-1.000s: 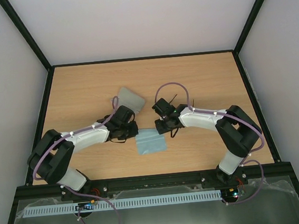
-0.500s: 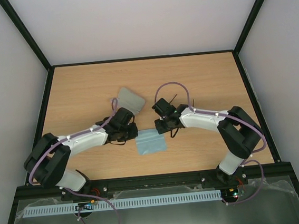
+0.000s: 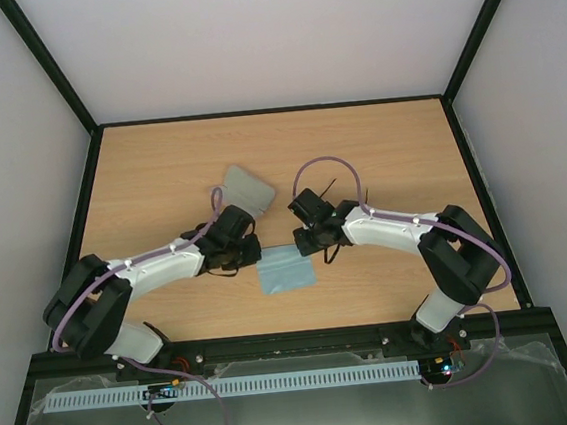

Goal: Organize the sunglasses
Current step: Fold the glasses cleaning cloth at the center of the board.

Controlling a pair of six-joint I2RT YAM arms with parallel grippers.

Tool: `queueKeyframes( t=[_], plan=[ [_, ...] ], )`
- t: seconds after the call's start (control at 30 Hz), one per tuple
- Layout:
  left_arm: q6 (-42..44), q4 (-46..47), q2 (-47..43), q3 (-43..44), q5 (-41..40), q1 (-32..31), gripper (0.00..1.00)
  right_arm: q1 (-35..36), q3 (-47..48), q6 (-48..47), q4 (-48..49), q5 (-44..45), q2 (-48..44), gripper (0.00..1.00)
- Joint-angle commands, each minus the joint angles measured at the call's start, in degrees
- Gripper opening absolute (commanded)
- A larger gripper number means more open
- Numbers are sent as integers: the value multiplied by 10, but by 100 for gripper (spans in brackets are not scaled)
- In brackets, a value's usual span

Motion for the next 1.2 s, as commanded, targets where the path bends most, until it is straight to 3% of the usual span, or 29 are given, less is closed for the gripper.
queueKeyframes(
  t=[0.0,0.67,1.17],
  plan=[
    [7,-18,8,19,-15,1,3,1,6,-1,-27,21,-6,1],
    [40,-32,33,75,-15,40,3,-23,73,-27,-45,24,19,1],
    [32,-42,-19,49,1,39,2,-23,23,-11,-43,6,-26,1]
  ],
)
